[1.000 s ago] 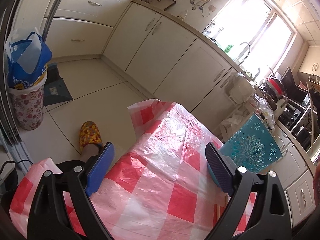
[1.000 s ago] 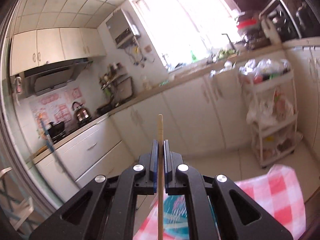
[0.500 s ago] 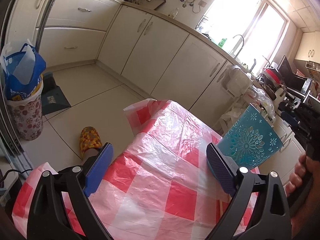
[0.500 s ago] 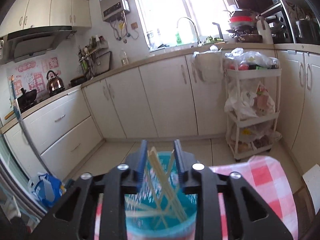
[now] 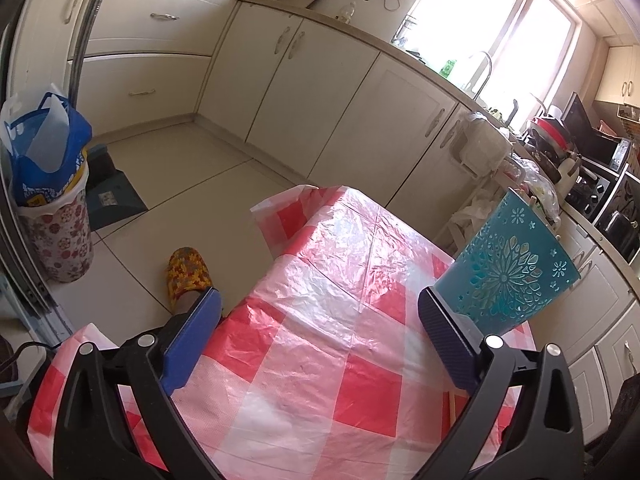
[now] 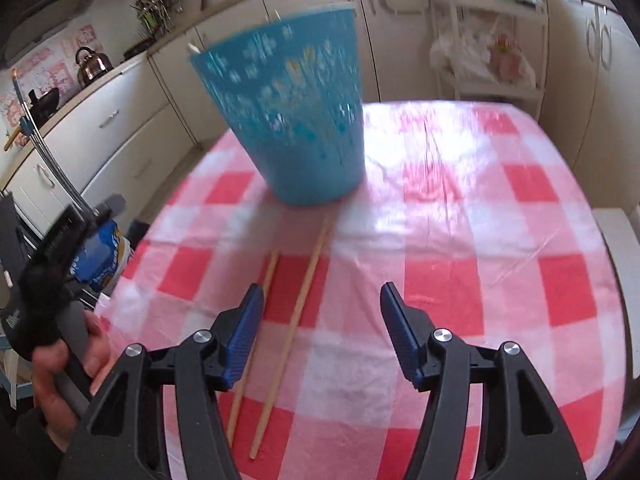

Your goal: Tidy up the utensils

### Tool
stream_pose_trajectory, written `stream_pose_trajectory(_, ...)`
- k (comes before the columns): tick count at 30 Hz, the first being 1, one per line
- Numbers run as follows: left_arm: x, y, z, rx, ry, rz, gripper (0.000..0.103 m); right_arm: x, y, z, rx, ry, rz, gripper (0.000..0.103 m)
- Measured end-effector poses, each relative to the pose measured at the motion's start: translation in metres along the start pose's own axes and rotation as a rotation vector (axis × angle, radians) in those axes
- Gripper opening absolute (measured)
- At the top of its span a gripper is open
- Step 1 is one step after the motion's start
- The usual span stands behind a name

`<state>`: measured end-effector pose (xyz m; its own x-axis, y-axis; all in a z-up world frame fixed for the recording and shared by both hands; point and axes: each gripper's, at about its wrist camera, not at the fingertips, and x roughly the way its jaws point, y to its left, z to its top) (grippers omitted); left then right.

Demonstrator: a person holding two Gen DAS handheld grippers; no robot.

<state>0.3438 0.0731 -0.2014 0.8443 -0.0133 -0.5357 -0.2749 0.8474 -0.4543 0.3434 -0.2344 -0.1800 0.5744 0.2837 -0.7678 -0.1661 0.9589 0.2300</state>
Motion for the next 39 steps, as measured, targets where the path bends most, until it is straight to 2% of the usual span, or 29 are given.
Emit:
stream_pose_trajectory(5,0.003,-0.002,-0.001,0.008,0.014,0.001,0.095,0.02,0.014,0.001,-0.069,0.036,-0.05,0.058)
stream_pose_trajectory(7,0.004,-0.003,-0.001,0.01,0.018,0.001,0.095,0.028,0.02,0.0,-0.106,0.052,-0.077,0.051)
stream_pose_trajectory(8,0.005,-0.003,-0.001,0.012,0.023,0.001,0.095,0.032,0.021,-0.001,-0.124,0.064,-0.091,0.042)
stream_pose_trajectory(10,0.006,-0.004,-0.001,0.021,0.036,-0.004,0.095,0.032,0.024,-0.005,-0.162,0.064,-0.114,0.035)
stream_pose_trajectory(12,0.01,-0.008,-0.002,0.039,0.06,-0.011,0.095,0.027,0.022,-0.008,-0.18,0.068,-0.114,0.018)
stream_pose_trajectory(15,0.018,-0.017,-0.004,0.089,0.113,-0.026,0.095,0.017,0.008,-0.014,-0.152,0.078,-0.113,0.009)
stream_pose_trajectory(19,0.031,-0.046,-0.013,0.247,0.243,-0.045,0.095,0.002,-0.015,-0.023,-0.102,0.078,-0.107,0.008)
stream_pose_trajectory(22,0.03,-0.073,-0.031,0.341,0.332,-0.09,0.095,-0.009,-0.03,-0.026,-0.067,0.079,-0.093,0.009)
stream_pose_trajectory(25,0.034,-0.1,-0.052,0.423,0.404,-0.091,0.095,-0.015,-0.04,-0.027,-0.045,0.085,-0.089,0.009)
stream_pose_trajectory(26,0.035,-0.109,-0.058,0.451,0.414,-0.084,0.095,-0.017,-0.042,-0.027,-0.04,0.087,-0.089,0.01)
stream_pose_trajectory(29,0.038,-0.134,-0.077,0.568,0.424,-0.039,0.094,-0.021,-0.049,-0.026,-0.024,0.067,-0.092,0.034)
stream_pose_trajectory(31,0.04,-0.145,-0.085,0.628,0.42,-0.01,0.089,-0.023,-0.051,-0.026,-0.02,0.057,-0.087,0.034)
stream_pose_trajectory(33,0.044,-0.148,-0.091,0.655,0.438,-0.011,0.074,-0.024,-0.052,-0.026,-0.021,0.053,-0.085,0.034)
stream_pose_trajectory(34,0.043,-0.15,-0.094,0.677,0.42,-0.004,0.07,-0.023,-0.051,-0.026,-0.025,0.052,-0.088,0.034)
stream_pose_trajectory(36,0.04,-0.152,-0.096,0.7,0.404,-0.034,0.039,-0.021,-0.049,-0.026,-0.038,0.051,-0.096,0.036)
stream_pose_trajectory(38,0.042,-0.152,-0.091,0.702,0.41,-0.062,0.013,-0.018,-0.046,-0.025,-0.047,0.049,-0.106,0.04)
stream_pose_trajectory(39,0.043,-0.152,-0.089,0.693,0.42,-0.078,0.007,-0.016,-0.044,-0.024,-0.054,0.048,-0.11,0.04)
